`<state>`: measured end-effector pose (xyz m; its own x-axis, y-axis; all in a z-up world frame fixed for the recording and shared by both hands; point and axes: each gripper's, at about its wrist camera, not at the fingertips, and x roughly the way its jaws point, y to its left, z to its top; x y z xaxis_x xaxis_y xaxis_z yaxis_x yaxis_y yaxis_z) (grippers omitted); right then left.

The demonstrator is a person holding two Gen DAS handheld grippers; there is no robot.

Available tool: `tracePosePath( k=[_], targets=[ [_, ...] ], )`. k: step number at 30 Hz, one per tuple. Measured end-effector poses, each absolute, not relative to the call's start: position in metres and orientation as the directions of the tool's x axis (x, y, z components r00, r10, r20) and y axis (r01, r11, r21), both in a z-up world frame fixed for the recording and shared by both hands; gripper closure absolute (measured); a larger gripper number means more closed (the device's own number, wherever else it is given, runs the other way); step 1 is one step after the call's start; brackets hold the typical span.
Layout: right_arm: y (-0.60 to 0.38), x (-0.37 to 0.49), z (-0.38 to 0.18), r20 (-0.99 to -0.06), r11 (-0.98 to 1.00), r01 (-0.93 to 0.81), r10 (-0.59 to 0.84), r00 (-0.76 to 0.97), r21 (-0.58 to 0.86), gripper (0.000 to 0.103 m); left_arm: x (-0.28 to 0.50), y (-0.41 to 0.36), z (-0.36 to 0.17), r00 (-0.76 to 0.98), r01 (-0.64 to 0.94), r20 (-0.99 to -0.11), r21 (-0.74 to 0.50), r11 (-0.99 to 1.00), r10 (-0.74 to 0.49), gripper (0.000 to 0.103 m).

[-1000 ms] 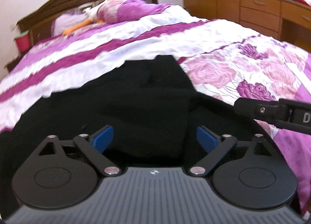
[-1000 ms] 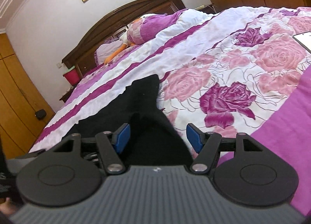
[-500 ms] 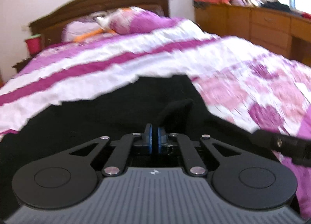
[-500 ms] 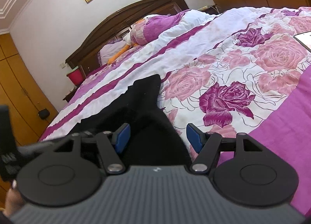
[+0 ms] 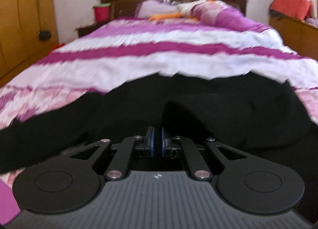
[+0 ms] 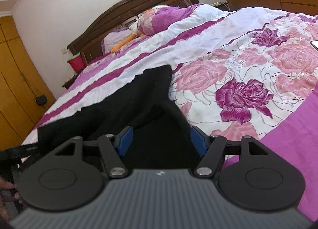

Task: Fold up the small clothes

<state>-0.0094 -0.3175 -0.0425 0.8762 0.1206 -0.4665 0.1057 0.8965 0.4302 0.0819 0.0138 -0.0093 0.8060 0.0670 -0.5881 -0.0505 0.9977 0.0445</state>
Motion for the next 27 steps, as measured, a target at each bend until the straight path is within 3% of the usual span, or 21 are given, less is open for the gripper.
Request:
tracePosePath(
  k=[5,12,13,17,18,27],
  targets=[
    [-0.308,-0.002,-0.046,-0.51,0.918,0.109,0.11,0.853,0.381,0.037,0.08,0.048,-0.02,0.779,-0.085,-0.62,0.036,0.996,0.089,0.095],
    [-0.302,0.005,-0.042,-0.53,0.937,0.111,0.088,0.843,0.331,0.036,0.086,0.066,-0.01,0.792,-0.013,-0.608,-0.102,0.995,-0.052,0.093],
    [-0.301,0.006,-0.04,-0.529,0.938,0.109,0.088,0.844,0.329,0.036,0.087,0.066,-0.008,0.792,-0.004,-0.606,-0.126,0.992,-0.074,0.09],
    [-0.301,0.017,-0.031,-0.523,0.942,0.097,0.091,0.848,0.321,0.036,0.099,0.065,-0.005,0.795,0.029,-0.586,-0.22,0.975,-0.156,0.045],
    [-0.301,0.02,-0.029,-0.521,0.943,0.095,0.09,0.849,0.319,0.036,0.104,0.063,-0.006,0.796,0.036,-0.581,-0.228,0.973,-0.166,0.039],
    [-0.307,0.072,-0.035,-0.553,0.95,0.105,0.079,0.83,0.293,0.036,0.14,0.044,-0.032,0.763,0.101,-0.605,-0.239,0.966,-0.229,0.039]
  ],
)
